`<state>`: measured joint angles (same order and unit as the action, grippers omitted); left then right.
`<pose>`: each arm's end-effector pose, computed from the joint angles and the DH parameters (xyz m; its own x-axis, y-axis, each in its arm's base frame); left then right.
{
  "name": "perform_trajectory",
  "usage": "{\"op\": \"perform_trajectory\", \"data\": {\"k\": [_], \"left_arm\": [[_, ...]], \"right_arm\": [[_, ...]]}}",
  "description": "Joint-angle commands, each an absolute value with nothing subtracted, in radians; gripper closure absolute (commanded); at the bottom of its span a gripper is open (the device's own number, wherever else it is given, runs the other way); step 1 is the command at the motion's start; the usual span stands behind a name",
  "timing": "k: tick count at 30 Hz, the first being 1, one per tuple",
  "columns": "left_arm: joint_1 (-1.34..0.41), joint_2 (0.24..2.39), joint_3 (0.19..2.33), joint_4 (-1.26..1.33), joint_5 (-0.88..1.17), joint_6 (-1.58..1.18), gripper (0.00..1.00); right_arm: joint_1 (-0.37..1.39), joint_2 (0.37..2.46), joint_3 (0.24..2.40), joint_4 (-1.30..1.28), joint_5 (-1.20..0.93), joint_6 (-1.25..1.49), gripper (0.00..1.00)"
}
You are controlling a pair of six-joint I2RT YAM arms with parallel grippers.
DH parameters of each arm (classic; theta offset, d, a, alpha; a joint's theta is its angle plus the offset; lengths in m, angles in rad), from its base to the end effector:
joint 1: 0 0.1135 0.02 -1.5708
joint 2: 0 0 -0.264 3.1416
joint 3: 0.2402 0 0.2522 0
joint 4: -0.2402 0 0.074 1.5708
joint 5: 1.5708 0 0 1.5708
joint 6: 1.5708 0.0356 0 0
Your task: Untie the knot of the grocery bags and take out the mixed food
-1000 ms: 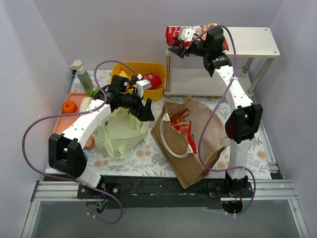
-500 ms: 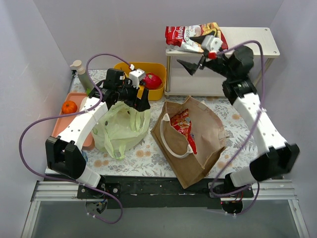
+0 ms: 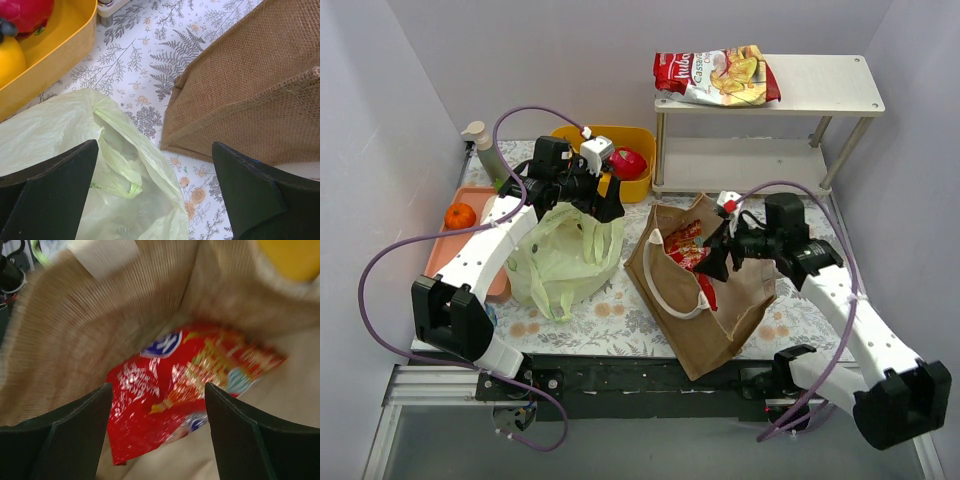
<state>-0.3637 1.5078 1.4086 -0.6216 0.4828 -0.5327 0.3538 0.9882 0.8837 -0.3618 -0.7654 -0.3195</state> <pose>0.3047 -0.1337 0.3428 -0.8569 -0.1551 -0.4916 0.2390 0.7254 -0.6455 0.1919 0.0972 0.3233 -0.1396 -0.2930 -0.9459 -0.9208 0.3897 0.0152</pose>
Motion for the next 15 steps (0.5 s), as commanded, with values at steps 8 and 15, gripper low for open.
{"op": "perform_trajectory", "data": {"k": [8,15], "left_arm": [[-0.362,1.473,1.41,-0.632,0.511,-0.519,0.02],[-0.362,1.477,1.4,-0.637,0.505,-0.5,0.02]], "right_arm": [[0.351,1.365,1.009,-0.319,-0.555,-0.031,0.16],[0.368,1.49,1.034,-0.245,-0.646,-0.036,0.76]]}}
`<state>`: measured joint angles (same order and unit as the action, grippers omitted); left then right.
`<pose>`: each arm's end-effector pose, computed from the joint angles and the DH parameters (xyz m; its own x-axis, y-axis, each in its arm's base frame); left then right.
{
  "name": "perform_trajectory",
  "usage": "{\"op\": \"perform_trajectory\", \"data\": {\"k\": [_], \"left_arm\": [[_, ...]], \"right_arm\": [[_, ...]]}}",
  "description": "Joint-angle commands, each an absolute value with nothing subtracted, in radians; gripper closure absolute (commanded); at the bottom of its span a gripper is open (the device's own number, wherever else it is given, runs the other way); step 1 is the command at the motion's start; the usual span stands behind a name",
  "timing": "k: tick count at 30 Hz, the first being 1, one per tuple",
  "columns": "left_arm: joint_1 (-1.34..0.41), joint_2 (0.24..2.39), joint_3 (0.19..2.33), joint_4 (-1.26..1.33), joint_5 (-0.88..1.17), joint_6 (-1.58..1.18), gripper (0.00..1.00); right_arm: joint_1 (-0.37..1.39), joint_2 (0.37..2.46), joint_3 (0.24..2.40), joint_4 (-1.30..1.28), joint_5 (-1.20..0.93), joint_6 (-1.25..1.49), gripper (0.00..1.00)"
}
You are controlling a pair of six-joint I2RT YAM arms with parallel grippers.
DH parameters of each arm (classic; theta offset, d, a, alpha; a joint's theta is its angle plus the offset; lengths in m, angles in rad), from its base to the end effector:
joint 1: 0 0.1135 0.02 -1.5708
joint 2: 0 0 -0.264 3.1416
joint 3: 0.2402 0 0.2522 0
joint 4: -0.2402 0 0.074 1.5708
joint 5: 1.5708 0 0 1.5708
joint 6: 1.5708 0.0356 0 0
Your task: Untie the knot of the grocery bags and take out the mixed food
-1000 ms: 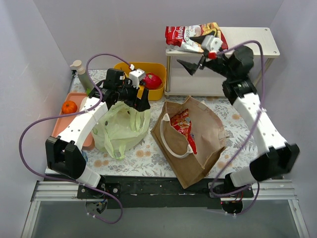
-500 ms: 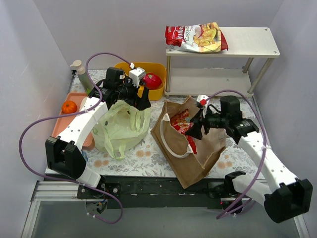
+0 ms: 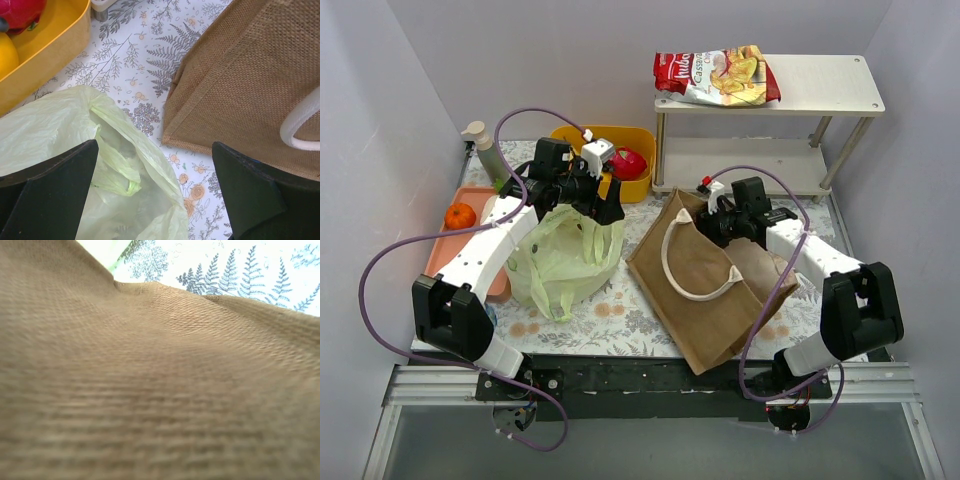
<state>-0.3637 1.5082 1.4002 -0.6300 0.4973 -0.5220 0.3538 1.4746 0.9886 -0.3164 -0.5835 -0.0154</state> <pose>0.3037 -0.1338 0.3394 -0.8654 -0.1395 -0.4813 0.2434 0.7225 -0.6471 0.2853 0.1263 0.2403 -0.6644 -0.2591 -0.7010 -0.6586 0.6463 0.3854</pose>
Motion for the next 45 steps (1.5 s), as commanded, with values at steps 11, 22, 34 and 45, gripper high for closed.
{"op": "perform_trajectory", "data": {"k": [11,22,34,45], "left_arm": [[-0.362,1.512,1.459,-0.643,0.587,-0.497,0.02],[-0.417,1.69,1.738,-0.532,0.963,-0.712,0.02],[-0.643,1.752,1.72,-0.643,0.537,-0.536,0.02],[-0.686,1.619,1.563,-0.738,0.402,-0.351,1.0]], "right_arm": [[0.383,1.148,1.161,-0.501,-0.656,-0.354,0.99],[0.385,1.127,1.192,-0.597,-0.519,-0.249,0.52],[0.387,1.342,1.132,-0.489,-0.342,-0.069,0.02],[0.405,1.472,0.977,-0.315,-0.46,0.022,0.01]]}}
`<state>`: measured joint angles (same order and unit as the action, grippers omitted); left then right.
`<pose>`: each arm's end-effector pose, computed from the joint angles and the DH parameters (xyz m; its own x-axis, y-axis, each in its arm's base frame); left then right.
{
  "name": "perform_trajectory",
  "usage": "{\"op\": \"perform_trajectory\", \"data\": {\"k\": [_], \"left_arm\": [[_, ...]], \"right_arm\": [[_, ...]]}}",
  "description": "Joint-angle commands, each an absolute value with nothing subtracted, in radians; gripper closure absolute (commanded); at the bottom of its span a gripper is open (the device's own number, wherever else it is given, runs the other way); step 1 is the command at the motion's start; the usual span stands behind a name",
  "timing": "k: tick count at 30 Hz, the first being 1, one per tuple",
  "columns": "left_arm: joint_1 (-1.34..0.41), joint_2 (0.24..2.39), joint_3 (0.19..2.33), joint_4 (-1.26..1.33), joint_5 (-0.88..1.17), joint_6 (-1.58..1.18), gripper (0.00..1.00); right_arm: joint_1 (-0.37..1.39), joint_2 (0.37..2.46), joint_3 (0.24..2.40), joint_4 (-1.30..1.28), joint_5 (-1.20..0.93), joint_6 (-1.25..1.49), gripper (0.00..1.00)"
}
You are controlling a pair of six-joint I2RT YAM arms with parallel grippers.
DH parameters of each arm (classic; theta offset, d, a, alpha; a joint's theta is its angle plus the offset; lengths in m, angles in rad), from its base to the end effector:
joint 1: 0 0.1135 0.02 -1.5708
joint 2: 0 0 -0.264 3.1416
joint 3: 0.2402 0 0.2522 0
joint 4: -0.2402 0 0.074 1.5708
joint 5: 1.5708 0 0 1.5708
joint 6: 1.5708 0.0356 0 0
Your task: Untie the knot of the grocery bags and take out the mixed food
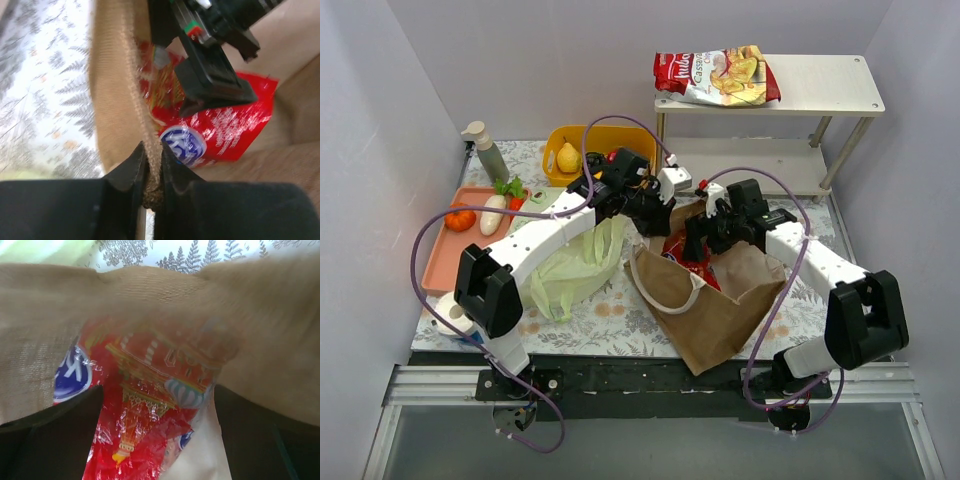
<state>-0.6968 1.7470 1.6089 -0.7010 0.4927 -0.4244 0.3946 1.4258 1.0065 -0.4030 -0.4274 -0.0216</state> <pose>0.2864 -0.2616 0.3207 -0.8526 0.2404 -0.4639 0.5012 0.6275 -0.5958 0.2735 0.1299 0.2518 -0.6631 -0.2974 -0.6869 -0.6247 0.7254 0.2889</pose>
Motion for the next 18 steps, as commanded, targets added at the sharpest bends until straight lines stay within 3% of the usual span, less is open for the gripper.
{"op": "perform_trajectory", "data": {"k": [1,2,3,4,7,12,15,18], "left_arm": [[-0.686,1.609,1.557,-0.738,0.406,-0.356,1.0],[-0.686,1.597,1.543,-0.732,0.402,-0.367,1.0],[-0.686,1.571,1.533,-0.717,0.399,-0.373,1.0],[-0.686,1.554,1.523,-0.709,0.399,-0.374,1.0],[-0.684,1.496,1.497,-0.663,0.374,-0.373,1.0],[-0.686,1.35,1.448,-0.444,0.353,-0.338,1.0],[-0.687,1.185,1.259,-0.292,0.347,-0.296,1.0],[-0.696,0.967,0.932,-0.108,0.341,-0.238,1.0]], "right_arm": [[0.405,1.498,0.974,-0.296,-0.495,0.023,0.01],[0.406,1.509,0.973,-0.285,-0.526,0.018,0.04],[0.407,1.52,0.979,-0.275,-0.566,0.008,0.13],[0.407,1.526,0.988,-0.27,-0.621,-0.03,0.43],[0.407,1.467,1.077,-0.317,-0.585,-0.156,0.98],[0.394,1.202,1.097,-0.27,-0.58,-0.44,0.99],[0.394,1.054,1.117,-0.34,-0.672,-0.521,0.99],[0.405,0.965,1.166,-0.391,-0.733,-0.523,0.99]]}}
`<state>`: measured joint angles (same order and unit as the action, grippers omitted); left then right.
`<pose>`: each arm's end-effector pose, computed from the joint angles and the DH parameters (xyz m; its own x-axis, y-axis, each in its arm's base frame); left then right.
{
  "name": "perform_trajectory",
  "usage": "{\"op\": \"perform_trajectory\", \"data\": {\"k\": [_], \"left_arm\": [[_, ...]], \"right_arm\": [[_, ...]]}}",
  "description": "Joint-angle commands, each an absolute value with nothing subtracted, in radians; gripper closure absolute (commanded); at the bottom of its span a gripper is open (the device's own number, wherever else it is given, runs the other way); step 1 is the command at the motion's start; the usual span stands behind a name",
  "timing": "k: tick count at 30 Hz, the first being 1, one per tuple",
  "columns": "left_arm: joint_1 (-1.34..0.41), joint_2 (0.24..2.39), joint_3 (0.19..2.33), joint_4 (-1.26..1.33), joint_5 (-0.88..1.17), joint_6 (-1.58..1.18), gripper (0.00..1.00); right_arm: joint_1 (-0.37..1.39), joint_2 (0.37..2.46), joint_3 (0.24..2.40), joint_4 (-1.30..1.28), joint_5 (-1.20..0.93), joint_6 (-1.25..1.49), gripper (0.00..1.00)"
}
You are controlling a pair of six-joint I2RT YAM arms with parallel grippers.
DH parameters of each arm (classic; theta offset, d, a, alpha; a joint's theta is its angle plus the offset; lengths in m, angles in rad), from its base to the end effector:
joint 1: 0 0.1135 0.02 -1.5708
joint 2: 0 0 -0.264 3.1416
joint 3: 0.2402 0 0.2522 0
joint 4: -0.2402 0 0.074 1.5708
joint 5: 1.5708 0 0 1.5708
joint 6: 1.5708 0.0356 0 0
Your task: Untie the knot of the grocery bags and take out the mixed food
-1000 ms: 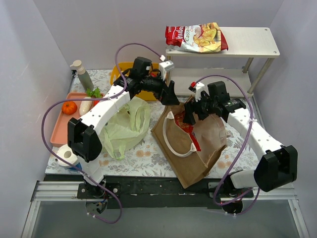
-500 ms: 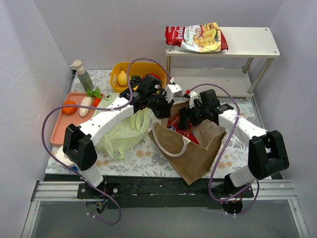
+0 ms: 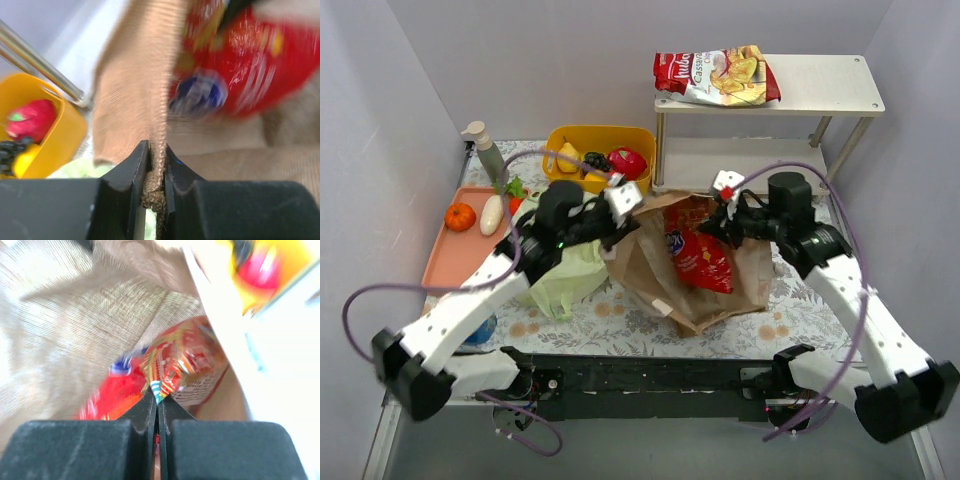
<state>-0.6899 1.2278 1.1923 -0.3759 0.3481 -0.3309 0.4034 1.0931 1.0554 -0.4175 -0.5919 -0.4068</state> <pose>0.2057 -0.1854 0.3704 -0.5644 0.0698 -0.8225 0.6937 0.5802 -0.4268 0.2117 0.1120 0.3531 -0.0601 -0.3827 -0.9219 -0.8825 0.4520 -0.1301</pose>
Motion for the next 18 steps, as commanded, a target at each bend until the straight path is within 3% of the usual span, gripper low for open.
{"op": "perform_trajectory", "data": {"k": [1,3,9,14,18], "left_arm": [[-0.701,0.931,0.858,-0.077,0.318,-0.226,1.0],[-0.718,0.881,0.744,-0.029,0.29,-0.21,1.0],[-0.742,0.92,0.736,0.021,0.222,-0.225,1.0],[-0.762,0.96,0.735,0.034,0.187,-0.271,1.0],[-0.762,0.953,0.73,-0.029,0.198,-0.255,1.0]], "right_arm": [[0.41,0.93,1.183,-0.418,-0.755,-0.531,0.99],[0.413,0.911,1.212,-0.449,-0.773,-0.558,0.99],[0.419,0.923,1.368,-0.483,-0.778,-0.514,0.99],[0.417,1.066,1.604,-0.367,-0.763,-0.31,0.99],[0.417,1.161,1.808,-0.31,-0.672,-0.322,0.99]]}}
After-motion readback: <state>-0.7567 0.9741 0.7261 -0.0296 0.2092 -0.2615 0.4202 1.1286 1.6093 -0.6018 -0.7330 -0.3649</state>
